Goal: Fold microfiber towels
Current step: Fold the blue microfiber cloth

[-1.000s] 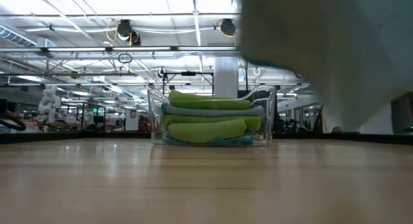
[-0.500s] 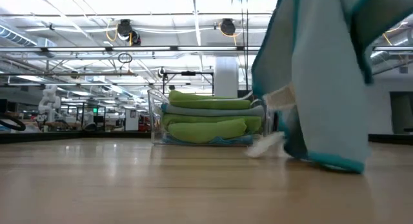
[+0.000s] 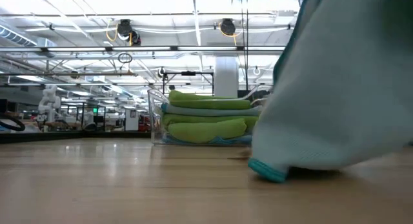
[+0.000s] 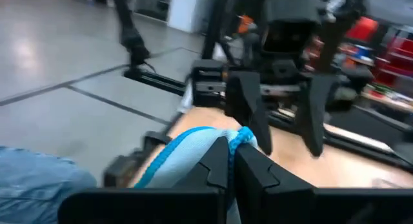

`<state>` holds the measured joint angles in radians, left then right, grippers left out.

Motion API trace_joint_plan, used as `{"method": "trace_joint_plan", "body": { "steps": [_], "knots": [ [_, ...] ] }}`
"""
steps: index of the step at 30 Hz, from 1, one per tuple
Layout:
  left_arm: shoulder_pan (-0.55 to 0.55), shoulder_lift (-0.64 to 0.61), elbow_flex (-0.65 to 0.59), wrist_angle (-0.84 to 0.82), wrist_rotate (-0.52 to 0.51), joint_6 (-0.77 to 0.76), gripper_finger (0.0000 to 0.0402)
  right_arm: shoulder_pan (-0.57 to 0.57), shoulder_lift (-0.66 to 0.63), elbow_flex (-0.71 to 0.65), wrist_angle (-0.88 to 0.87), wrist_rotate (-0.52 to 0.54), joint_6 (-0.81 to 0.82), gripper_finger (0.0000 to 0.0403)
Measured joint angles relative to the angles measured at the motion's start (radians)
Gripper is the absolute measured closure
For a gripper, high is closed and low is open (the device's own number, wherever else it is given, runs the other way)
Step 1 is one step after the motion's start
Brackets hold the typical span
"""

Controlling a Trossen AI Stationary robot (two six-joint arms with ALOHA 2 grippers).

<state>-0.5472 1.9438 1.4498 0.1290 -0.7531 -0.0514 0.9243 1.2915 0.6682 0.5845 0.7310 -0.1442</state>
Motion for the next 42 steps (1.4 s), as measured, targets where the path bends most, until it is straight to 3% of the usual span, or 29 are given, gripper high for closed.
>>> {"method": "trace_joint_plan", "body": {
  "steps": [6, 18, 24, 32, 35, 39, 42],
  "knots": [
    [0.008, 0.0, -0.018, -0.005, 0.215, -0.025, 0.0215, 0.0, 0.004, 0.0, 0.011, -0.055, -0.032, 0.0399],
    [0.062, 0.0, -0.149, 0.021, 0.23, -0.116, 0.0215, 0.0, 0.017, -0.001, 0.034, -0.053, -0.05, 0.0399],
    [0.091, 0.032, -0.224, 0.168, 0.261, -0.11, 0.0215, 0.0, 0.017, -0.001, 0.034, -0.053, -0.046, 0.0399],
    [0.134, 0.154, -0.203, 0.297, 0.339, -0.03, 0.0191, 0.0, 0.017, -0.001, 0.048, -0.053, -0.048, 0.0398],
    [0.139, 0.161, -0.183, 0.286, 0.382, -0.009, 0.0242, 0.0, 0.017, -0.001, 0.048, -0.054, -0.042, 0.0399],
    [0.125, 0.155, -0.145, 0.262, 0.381, 0.096, 0.0374, 0.0, 0.017, -0.001, 0.046, -0.055, -0.034, 0.0399],
    [0.11, 0.151, -0.121, 0.251, 0.314, 0.138, 0.0389, 0.0, 0.017, -0.001, 0.037, -0.055, -0.017, 0.0398]
  ]
}}
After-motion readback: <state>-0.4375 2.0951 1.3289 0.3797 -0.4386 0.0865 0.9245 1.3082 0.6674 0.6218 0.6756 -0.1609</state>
